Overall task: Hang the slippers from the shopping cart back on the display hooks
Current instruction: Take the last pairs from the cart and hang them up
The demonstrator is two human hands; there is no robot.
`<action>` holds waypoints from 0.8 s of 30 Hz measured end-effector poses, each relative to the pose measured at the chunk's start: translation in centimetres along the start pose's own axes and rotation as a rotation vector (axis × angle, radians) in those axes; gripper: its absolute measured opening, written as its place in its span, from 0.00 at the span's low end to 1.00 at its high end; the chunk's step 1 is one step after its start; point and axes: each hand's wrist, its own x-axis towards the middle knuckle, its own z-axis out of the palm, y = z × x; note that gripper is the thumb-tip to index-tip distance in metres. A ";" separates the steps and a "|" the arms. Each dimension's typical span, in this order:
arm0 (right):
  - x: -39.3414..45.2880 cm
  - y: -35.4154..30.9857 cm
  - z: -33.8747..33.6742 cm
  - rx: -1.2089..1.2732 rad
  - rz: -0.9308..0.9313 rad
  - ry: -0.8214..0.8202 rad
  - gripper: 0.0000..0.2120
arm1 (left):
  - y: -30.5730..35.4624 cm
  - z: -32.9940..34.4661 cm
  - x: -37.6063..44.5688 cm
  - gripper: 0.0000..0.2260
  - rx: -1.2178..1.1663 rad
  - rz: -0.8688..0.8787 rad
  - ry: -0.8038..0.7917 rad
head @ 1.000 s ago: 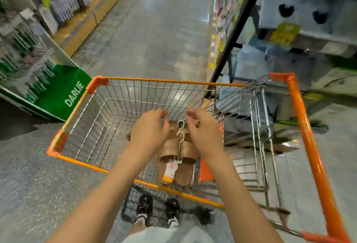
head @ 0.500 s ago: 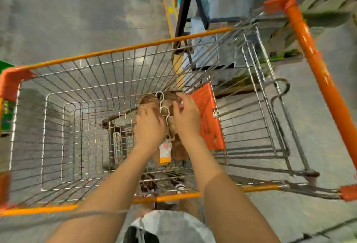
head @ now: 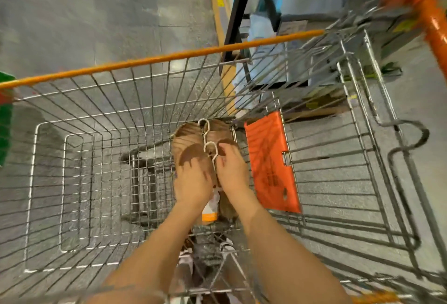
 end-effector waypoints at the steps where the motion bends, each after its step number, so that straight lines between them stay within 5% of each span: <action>1: 1.1 0.5 0.4 -0.044 0.000 -0.019 0.14 | -0.3 0.4 0.7 0.16 0.012 -0.009 -0.006; 13: 10.6 7.1 7.1 -0.532 -0.165 -0.492 0.22 | -2.2 6.2 5.3 0.27 0.068 0.067 -0.123; 19: 9.4 5.5 5.0 -0.377 -0.327 -0.369 0.08 | -2.7 6.0 4.9 0.28 0.121 0.094 -0.172; 24: 5.2 0.9 -0.6 -0.247 -0.669 -0.351 0.10 | -2.1 3.0 1.0 0.28 0.167 0.092 -0.039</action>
